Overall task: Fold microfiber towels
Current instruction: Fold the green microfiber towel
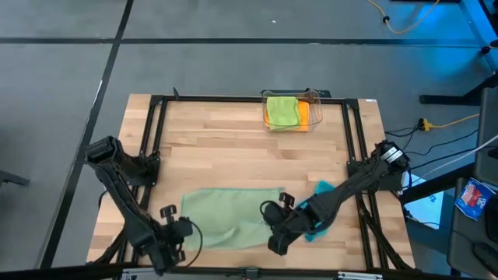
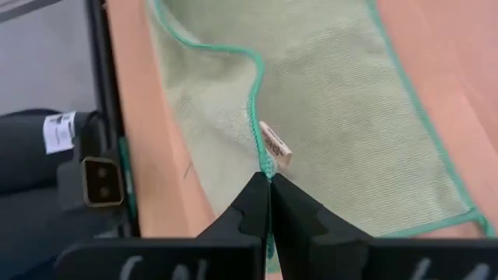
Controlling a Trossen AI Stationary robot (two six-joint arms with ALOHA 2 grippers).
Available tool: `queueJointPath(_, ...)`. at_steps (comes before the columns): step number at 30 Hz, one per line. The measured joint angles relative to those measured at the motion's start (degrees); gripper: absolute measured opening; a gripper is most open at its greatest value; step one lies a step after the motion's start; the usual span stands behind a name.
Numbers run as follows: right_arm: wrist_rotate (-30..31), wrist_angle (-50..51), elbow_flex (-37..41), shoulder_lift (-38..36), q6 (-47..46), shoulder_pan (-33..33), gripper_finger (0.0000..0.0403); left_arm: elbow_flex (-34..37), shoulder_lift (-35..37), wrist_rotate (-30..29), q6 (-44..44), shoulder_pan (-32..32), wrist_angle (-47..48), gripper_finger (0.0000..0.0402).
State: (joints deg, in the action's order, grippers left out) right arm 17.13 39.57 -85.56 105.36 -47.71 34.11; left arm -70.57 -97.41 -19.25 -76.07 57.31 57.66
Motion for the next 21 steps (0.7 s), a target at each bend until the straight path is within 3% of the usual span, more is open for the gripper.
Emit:
queueJointPath(10,-0.07,6.28,0.0,0.48,-4.32,-4.08,0.0016,0.0,0.04,0.48,0.01,-3.99,12.23,0.0)
queueJointPath(21,1.21,7.34,0.0,5.41,-3.03,-7.41,0.0016,0.01,0.07,2.16,-0.26,-8.26,22.71,0.0)
